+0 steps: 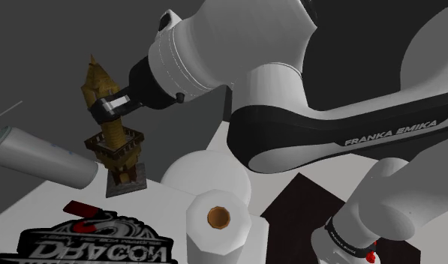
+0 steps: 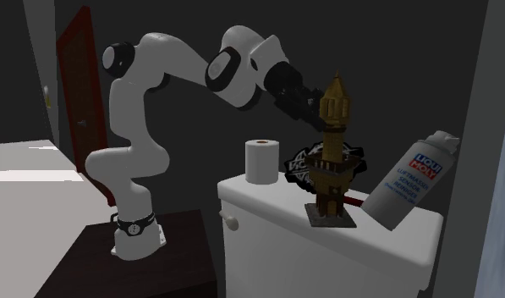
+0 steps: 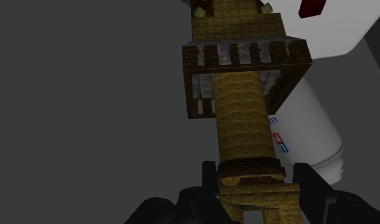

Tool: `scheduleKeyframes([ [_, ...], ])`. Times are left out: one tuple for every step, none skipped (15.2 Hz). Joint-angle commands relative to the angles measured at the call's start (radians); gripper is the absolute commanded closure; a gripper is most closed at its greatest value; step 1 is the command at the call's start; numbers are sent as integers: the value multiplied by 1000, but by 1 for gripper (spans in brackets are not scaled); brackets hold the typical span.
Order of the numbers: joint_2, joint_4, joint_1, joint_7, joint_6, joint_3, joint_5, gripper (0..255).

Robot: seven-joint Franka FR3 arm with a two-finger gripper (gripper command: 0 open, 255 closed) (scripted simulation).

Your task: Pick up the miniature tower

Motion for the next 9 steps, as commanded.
scheduleKeyframes([
  [-1, 9, 5, -6, -13, -5, 5, 255],
  [-2, 21, 10, -13, -26, -11, 11, 255],
  [-3, 32, 15, -20, -39, -16, 16, 255],
  [-4, 43, 19, -26, -51, -21, 21, 255],
  [-5, 55, 23, -32, -64, -26, 26, 255],
  [-6, 66, 26, -38, -77, -30, 31, 255],
  [-6, 78, 30, -44, -90, -34, 35, 255],
  [-7, 91, 32, -49, -103, -38, 39, 255],
  [-7, 103, 35, -54, -116, -42, 42, 255],
])
